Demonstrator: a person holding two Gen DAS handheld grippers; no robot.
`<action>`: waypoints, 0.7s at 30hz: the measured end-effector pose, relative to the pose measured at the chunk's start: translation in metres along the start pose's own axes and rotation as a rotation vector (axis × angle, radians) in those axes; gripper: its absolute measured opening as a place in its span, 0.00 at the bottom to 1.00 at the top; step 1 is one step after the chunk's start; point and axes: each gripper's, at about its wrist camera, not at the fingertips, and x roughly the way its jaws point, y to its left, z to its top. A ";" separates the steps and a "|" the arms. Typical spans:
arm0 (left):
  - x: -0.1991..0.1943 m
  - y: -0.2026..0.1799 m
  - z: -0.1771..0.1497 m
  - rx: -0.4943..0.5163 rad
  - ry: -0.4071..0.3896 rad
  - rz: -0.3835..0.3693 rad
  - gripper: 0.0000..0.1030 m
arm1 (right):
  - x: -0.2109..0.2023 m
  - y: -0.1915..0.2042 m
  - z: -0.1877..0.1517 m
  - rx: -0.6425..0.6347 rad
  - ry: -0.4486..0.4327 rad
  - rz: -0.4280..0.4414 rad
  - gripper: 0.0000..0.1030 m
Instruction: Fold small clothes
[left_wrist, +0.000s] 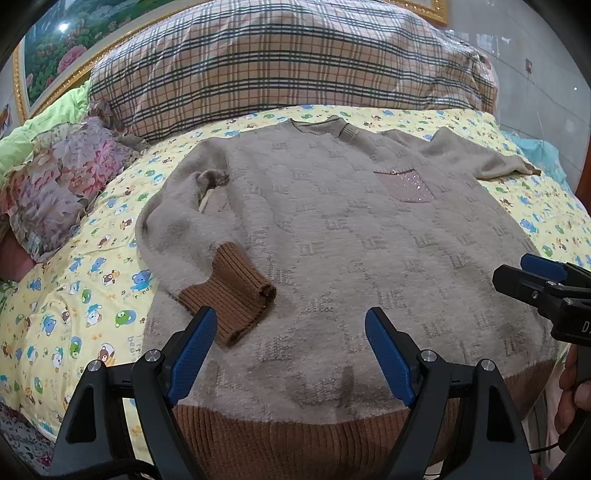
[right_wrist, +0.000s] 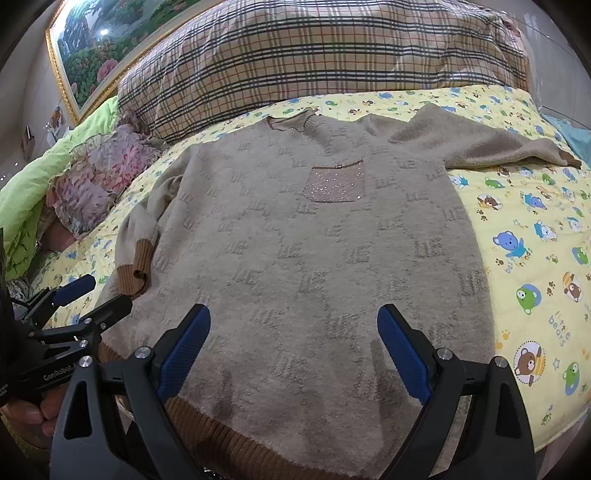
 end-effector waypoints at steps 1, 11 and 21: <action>0.000 -0.001 0.000 0.002 0.001 0.001 0.80 | 0.000 -0.001 0.000 0.004 0.000 0.002 0.89; 0.005 -0.006 0.005 -0.002 0.009 -0.015 0.80 | 0.003 -0.007 0.001 0.026 0.003 0.019 0.89; 0.017 -0.006 0.020 -0.008 0.035 -0.034 0.81 | 0.002 -0.032 0.011 0.067 -0.015 -0.003 0.90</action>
